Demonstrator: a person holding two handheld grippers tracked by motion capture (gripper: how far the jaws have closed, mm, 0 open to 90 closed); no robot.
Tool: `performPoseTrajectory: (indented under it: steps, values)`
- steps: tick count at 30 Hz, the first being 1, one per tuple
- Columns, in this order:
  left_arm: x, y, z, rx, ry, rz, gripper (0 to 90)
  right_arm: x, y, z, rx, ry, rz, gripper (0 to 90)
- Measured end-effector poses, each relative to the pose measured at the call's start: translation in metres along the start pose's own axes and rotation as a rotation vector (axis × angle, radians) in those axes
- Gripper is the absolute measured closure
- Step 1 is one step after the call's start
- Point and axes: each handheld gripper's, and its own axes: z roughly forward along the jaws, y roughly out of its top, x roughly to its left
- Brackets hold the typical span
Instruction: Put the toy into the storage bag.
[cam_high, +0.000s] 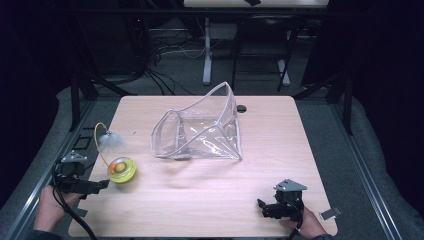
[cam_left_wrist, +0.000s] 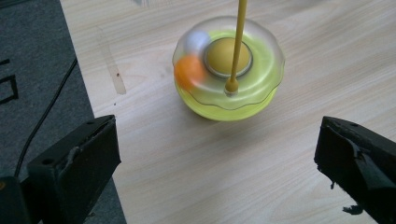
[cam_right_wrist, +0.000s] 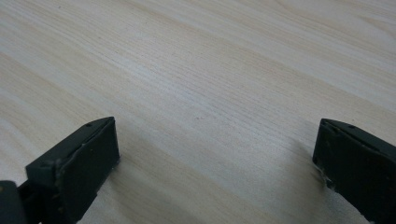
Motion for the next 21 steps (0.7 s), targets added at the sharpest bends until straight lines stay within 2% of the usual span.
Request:
performPoseTrajectory:
  steps: [7, 13, 21]
  values:
    - [0.0, 0.013, -0.003, 0.034, -0.016, 0.014, 0.1, 0.0, 0.0, 0.0, 0.0, -0.001, 0.0, 0.0]
    - [0.0, 0.023, -0.008, 0.045, -0.025, 0.025, 0.1, 0.0, 0.0, 0.0, 0.0, 0.0, 0.0, 0.0]
    - [0.003, 0.044, -0.018, 0.054, -0.031, 0.046, 0.1, 0.0, 0.0, 0.0, 0.0, -0.003, 0.002, 0.0]
